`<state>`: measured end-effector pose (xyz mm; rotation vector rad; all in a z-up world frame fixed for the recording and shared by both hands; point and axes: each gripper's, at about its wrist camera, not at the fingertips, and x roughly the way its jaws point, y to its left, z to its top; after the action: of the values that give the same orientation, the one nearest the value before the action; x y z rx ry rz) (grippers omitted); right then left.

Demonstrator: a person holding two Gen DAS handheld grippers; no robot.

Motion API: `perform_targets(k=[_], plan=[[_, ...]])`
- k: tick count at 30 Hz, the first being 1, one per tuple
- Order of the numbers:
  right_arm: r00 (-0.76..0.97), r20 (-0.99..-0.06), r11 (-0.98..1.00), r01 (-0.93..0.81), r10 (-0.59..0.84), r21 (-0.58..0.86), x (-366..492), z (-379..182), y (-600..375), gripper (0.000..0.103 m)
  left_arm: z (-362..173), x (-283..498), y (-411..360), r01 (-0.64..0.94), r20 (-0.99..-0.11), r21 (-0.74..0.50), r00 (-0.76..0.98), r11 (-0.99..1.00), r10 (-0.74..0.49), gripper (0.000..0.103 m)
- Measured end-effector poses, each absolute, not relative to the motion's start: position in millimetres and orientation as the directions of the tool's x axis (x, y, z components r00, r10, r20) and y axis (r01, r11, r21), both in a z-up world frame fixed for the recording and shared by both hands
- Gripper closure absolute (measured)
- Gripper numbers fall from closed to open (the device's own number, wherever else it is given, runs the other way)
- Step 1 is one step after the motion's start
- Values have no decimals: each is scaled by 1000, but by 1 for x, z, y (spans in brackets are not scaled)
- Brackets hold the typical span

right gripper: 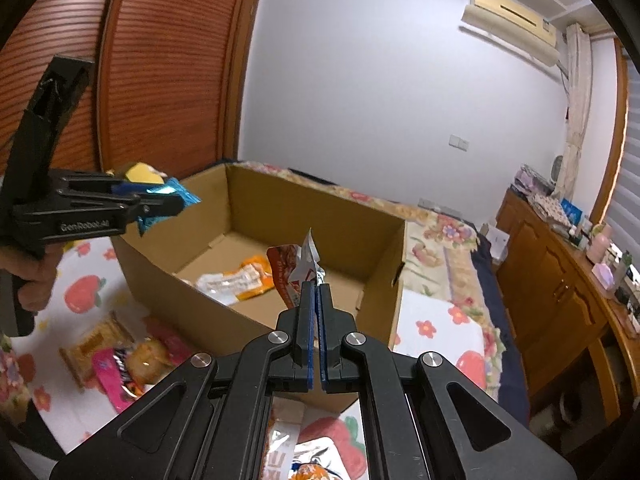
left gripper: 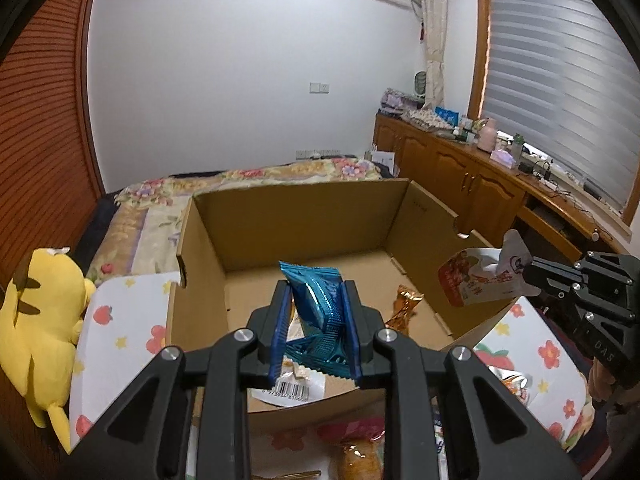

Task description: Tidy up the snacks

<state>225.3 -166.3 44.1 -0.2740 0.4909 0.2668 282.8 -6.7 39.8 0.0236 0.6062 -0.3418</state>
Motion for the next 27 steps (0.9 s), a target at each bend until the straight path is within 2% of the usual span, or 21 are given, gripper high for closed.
perform_targets(k=[16, 17, 18, 20, 27], plan=[[811, -560, 950, -285, 169, -125, 256, 20, -174, 103, 18, 301, 3, 279, -620, -92, 735, 956, -275, 77], [810, -563, 951, -280, 162, -129, 257, 18, -173, 103, 18, 302, 4, 279, -622, -88, 735, 956, -271, 73], [809, -567, 951, -277, 155, -135, 257, 17, -172, 103, 18, 301, 4, 280, -621, -84, 736, 956, -270, 62], [809, -566, 951, -279, 157, -136, 256, 17, -173, 103, 21, 298, 6, 283, -611, -86, 742, 955, -274, 53], [808, -545, 948, -310, 225, -67, 238, 25, -179, 96, 31, 280, 15, 284, -587, -76, 762, 956, -273, 52]])
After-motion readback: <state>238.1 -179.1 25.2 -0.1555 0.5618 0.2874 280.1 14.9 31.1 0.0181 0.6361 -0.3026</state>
